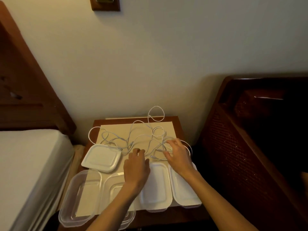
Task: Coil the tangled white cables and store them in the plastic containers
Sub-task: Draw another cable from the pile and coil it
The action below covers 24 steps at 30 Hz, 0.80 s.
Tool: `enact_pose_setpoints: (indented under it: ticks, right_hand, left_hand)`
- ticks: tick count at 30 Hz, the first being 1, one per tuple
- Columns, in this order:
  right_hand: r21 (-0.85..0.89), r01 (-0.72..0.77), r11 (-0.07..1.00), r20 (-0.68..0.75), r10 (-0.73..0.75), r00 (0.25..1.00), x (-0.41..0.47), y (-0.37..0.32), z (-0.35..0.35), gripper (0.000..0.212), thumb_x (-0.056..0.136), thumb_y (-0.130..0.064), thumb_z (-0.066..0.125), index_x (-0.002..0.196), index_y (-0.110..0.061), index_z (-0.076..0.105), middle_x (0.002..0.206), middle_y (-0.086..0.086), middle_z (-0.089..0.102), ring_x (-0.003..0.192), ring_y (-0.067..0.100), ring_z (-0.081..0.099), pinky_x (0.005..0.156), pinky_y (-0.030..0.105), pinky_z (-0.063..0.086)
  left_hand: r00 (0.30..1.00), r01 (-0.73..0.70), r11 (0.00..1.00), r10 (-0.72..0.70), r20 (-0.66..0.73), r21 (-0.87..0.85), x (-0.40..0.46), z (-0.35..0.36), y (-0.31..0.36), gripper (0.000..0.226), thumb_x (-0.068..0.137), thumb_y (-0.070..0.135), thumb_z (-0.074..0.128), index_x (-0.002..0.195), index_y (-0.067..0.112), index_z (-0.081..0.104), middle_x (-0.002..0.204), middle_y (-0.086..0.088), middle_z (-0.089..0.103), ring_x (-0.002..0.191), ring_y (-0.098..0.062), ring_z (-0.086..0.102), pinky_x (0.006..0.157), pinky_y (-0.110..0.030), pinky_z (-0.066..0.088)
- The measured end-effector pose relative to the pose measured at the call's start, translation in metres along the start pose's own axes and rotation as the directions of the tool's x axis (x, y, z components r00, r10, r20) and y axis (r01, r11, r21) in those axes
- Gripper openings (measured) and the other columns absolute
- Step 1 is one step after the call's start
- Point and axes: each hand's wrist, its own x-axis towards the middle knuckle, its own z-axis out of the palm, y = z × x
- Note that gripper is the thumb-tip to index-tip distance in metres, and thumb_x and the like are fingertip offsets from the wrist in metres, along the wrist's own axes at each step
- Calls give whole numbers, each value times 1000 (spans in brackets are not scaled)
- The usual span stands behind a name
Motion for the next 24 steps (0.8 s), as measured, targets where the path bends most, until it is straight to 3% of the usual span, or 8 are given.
enact_pose_setpoints:
  ticks: [3, 6, 13, 15, 17, 20, 22, 24]
  right_hand:
    - [-23, -71, 997, 135, 73, 988, 39, -5, 9, 21, 90, -24, 65, 107, -13, 70, 112, 2, 64, 100, 19, 62, 85, 39, 54]
    - [55, -95, 994, 85, 90, 992, 67, -20, 1, 22, 91, -20, 60, 78, -6, 71, 78, 10, 69, 79, 24, 63, 77, 45, 54]
    - [302, 43, 952, -89, -16, 996, 128, -90, -69, 10, 90, -10, 62, 95, -10, 71, 74, 2, 70, 67, 14, 67, 66, 27, 56]
    - [319, 75, 945, -70, -55, 996, 138, -109, -88, 18, 94, -9, 58, 109, -10, 68, 89, 0, 69, 64, 14, 67, 59, 23, 57]
    - [336, 112, 935, -43, -104, 994, 139, -127, -103, 33, 95, -11, 58, 127, -14, 59, 113, -5, 60, 68, 14, 69, 63, 26, 60]
    - [336, 194, 922, -20, -199, 980, 121, -142, -113, 26, 93, -26, 62, 119, -21, 63, 112, -6, 65, 77, 12, 70, 73, 33, 61]
    - [354, 175, 919, 184, -252, 950, 100, -139, -106, 18, 94, -35, 60, 107, -24, 68, 97, -6, 70, 81, 7, 68, 75, 25, 57]
    - [349, 148, 925, 316, -265, 911, 80, -127, -95, 18, 95, -35, 57, 98, -23, 72, 88, -6, 71, 78, 5, 66, 68, 20, 52]
  left_hand:
    - [977, 82, 995, -90, 196, 51, 26, -5, -8, 15, 87, 16, 55, 97, 14, 66, 103, -6, 67, 93, -31, 63, 71, -37, 50]
    - [986, 114, 989, -100, 135, -94, 47, -17, -13, 17, 83, 6, 54, 87, 14, 68, 90, -7, 70, 85, -31, 65, 67, -36, 53]
    - [993, 28, 901, -74, -88, -434, 94, -116, 0, 14, 88, 30, 68, 83, 20, 76, 75, 4, 72, 72, -12, 64, 63, -26, 46]
    - [989, 107, 768, -146, -9, -631, 103, -142, 8, 15, 87, 27, 69, 73, 21, 73, 65, 6, 67, 60, -8, 58, 55, -25, 42]
    - [957, 251, 514, -260, 130, -820, 113, -162, 13, 19, 88, 21, 68, 70, 14, 70, 60, 3, 59, 48, -10, 47, 47, -22, 39]
    - [925, 337, 151, -239, 296, -929, 125, -187, 19, 17, 92, 10, 60, 76, 5, 64, 61, -4, 49, 38, -7, 32, 35, -17, 27]
    - [934, 332, 61, -159, 319, -941, 129, -199, 27, 18, 95, 8, 55, 79, 6, 61, 56, 0, 50, 37, -5, 29, 34, -14, 22]
    - [944, 313, 65, -130, 303, -948, 128, -207, 32, 17, 96, 8, 54, 80, 5, 62, 57, 0, 51, 38, -5, 31, 34, -14, 24]
